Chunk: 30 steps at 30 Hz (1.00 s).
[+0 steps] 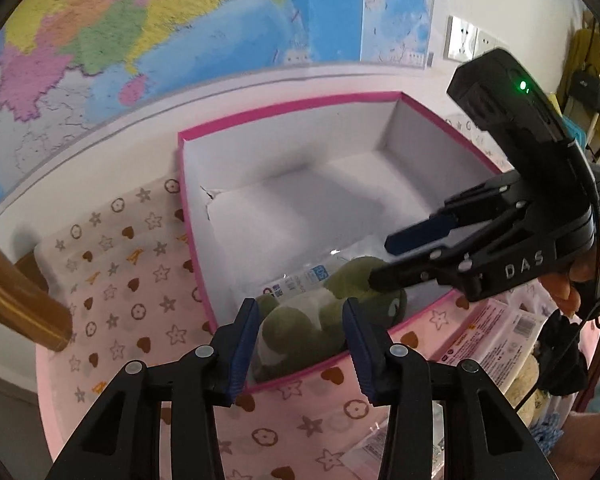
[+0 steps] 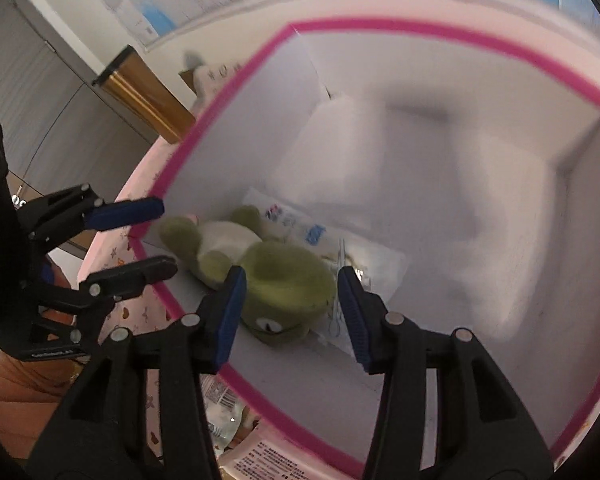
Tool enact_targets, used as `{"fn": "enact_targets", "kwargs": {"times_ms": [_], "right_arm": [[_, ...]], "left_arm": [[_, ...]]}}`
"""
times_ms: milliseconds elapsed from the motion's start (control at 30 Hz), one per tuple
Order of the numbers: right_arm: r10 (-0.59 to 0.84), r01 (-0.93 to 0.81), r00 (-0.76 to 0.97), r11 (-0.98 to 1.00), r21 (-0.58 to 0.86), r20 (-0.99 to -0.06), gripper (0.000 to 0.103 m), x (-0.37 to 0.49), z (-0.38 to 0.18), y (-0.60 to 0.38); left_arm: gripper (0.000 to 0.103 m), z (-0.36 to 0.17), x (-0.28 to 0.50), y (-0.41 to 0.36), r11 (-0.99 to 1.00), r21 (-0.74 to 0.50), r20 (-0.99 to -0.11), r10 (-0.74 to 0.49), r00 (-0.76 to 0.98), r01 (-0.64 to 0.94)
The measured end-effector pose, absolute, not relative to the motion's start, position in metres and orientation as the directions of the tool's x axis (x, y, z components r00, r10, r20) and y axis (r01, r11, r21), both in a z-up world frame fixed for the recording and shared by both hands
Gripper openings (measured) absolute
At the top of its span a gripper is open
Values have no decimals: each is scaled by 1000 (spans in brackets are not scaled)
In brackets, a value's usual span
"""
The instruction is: Organize soft objects
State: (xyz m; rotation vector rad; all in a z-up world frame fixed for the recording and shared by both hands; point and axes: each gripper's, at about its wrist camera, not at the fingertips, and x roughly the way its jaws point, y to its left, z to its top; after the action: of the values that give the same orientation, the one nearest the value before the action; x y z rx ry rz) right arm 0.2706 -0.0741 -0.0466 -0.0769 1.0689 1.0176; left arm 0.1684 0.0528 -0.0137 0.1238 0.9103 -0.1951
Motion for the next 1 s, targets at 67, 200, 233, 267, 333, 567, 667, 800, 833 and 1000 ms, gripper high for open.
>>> {"fn": "enact_targets", "kwargs": {"times_ms": [67,200,233,267,333,567,667,800,833,1000], "right_arm": [[648,-703,56,566,430,-760,50,274,-55,-73],[651,-691,-1,549,471,-759,51,278,-65,-68],[656,-692,-9,541,478,-755,51,278,-65,-69],[659,-695,-8,538,478,-752,50,278,-65,-69],[666,-712,22,534,455,-746,46,275,-62,-72],[728,-672,88,547,499,-680,37,291,-55,-88],[746,-625,148,579,523,-649,34,303,-49,-97],[740,-544,234,637,546,-631,34,311,-43,-106],[745,-516,242,642,567,-622,34,313,-43,-109],[750,-425,235,652,628,-619,34,321,-46,-117]], "left_arm": [[44,-16,174,52,973,13,-810,-124,573,228],[43,-21,184,53,968,-27,-831,-160,533,249],[40,-23,187,55,968,-49,-835,-175,522,246],[35,-24,188,56,969,-56,-835,-179,521,242],[31,-25,190,55,970,-44,-836,-166,523,238],[19,-23,198,61,984,-53,-821,-140,553,171],[19,-15,205,67,989,-69,-798,-135,588,134],[19,-1,210,68,998,-13,-747,-51,663,62],[20,0,210,68,999,1,-737,-28,676,43],[26,-1,206,67,996,20,-726,-41,686,81]]}}
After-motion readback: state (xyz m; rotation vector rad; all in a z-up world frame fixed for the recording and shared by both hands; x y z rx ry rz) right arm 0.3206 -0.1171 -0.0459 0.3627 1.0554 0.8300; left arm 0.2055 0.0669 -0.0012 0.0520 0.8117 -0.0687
